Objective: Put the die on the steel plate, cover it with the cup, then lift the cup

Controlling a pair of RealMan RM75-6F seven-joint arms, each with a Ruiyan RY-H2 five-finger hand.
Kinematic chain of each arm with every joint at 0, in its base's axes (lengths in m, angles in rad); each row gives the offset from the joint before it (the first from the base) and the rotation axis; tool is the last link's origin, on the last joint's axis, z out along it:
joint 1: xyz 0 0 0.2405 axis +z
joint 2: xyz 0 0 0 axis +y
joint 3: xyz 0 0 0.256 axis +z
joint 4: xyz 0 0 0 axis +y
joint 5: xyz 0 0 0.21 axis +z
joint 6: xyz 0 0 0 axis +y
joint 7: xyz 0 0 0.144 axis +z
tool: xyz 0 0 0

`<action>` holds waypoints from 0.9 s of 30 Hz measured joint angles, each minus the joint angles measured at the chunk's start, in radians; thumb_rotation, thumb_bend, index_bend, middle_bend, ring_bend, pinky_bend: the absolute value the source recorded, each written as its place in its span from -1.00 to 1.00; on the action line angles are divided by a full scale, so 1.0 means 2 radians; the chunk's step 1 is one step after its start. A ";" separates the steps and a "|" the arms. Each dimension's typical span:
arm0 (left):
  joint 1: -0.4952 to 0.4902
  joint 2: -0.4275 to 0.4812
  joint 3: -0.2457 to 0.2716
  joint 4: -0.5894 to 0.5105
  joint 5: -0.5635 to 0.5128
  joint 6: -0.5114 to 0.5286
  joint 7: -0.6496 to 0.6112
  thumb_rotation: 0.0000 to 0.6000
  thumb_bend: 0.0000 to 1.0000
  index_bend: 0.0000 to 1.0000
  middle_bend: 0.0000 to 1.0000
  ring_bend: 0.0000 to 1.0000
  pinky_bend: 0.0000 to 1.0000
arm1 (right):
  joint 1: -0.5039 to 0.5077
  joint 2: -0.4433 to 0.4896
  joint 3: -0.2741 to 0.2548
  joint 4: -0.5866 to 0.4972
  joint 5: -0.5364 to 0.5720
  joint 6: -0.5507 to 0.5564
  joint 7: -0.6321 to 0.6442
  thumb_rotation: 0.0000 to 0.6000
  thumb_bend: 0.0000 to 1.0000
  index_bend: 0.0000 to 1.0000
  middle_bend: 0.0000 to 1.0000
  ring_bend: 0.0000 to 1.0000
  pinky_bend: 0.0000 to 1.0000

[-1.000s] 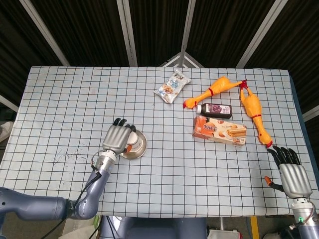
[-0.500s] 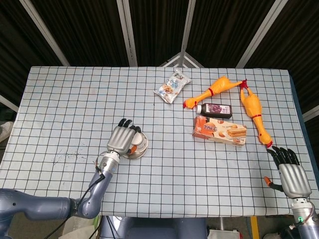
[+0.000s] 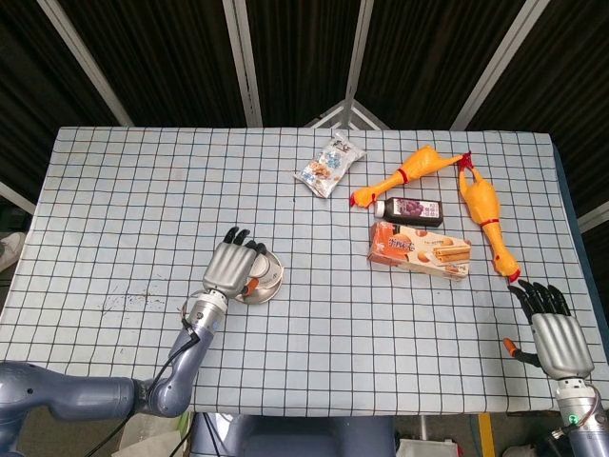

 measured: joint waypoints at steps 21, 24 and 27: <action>-0.027 0.026 -0.028 -0.060 -0.107 -0.001 0.045 1.00 -0.01 -0.04 -0.23 -0.75 -0.82 | 0.001 0.000 -0.001 0.001 0.002 -0.004 0.003 1.00 -0.48 -0.68 -0.78 -0.83 -1.00; -0.030 0.024 -0.028 -0.057 -0.106 0.007 0.047 1.00 -0.01 -0.03 -0.22 -0.75 -0.82 | 0.001 0.000 -0.001 0.000 0.001 -0.004 0.002 1.00 -0.48 -0.68 -0.78 -0.83 -1.00; -0.032 0.022 -0.027 -0.053 -0.099 0.016 0.048 1.00 -0.01 -0.01 -0.21 -0.75 -0.82 | 0.001 0.000 -0.002 0.000 0.002 -0.005 0.002 1.00 -0.48 -0.68 -0.78 -0.83 -1.00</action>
